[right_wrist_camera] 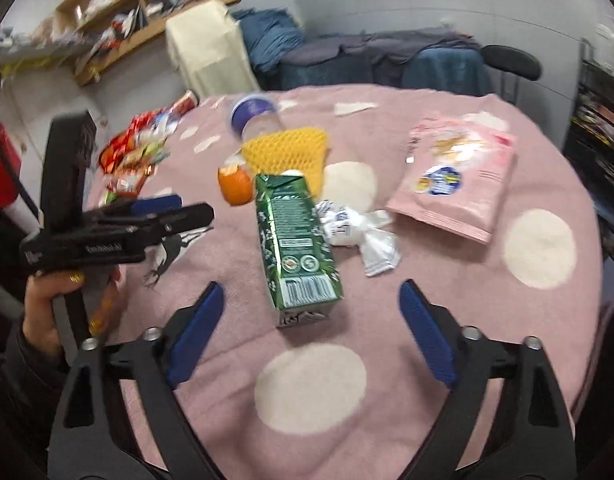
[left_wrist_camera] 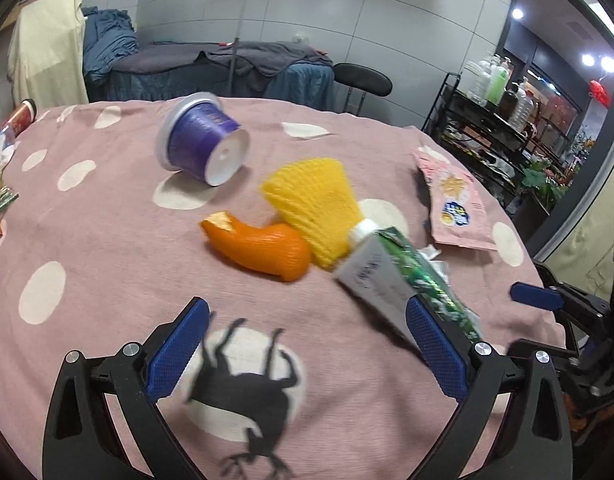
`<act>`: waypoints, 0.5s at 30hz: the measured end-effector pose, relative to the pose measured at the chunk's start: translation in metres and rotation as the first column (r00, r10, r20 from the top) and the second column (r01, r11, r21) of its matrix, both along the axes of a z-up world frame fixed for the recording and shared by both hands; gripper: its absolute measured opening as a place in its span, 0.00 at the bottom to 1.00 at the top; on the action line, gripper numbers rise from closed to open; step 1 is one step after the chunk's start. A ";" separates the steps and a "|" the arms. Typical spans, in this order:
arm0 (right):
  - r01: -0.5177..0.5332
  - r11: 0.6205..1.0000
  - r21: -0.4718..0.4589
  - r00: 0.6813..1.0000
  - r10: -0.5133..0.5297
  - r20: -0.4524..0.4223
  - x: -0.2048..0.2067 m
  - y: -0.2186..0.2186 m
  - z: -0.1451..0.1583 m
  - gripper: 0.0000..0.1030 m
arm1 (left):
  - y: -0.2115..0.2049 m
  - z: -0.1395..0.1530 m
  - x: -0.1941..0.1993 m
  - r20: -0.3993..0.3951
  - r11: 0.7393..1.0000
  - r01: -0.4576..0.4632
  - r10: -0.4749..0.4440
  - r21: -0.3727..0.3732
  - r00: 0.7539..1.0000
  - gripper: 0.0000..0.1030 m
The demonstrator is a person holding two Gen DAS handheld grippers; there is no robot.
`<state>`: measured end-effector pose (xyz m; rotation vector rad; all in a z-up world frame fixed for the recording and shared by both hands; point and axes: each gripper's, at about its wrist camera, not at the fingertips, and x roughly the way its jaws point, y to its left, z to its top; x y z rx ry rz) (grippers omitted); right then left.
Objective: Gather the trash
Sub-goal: 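Grasp the green juice carton with the right gripper while the left grasps the orange peel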
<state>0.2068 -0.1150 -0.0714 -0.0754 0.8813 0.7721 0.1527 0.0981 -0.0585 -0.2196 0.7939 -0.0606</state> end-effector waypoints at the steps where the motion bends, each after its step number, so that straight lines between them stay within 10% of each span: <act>1: -0.027 1.000 -0.001 0.999 0.027 -0.029 0.005 0.008 -0.003 0.72 | 0.006 -0.001 0.002 -0.004 1.000 -0.003 0.003 -0.003 1.000 0.95; 15: -0.150 0.985 -0.086 0.966 0.127 -0.227 0.055 0.070 -0.044 0.49 | 0.030 -0.022 0.048 -0.087 0.992 0.011 -0.022 -0.123 0.996 0.94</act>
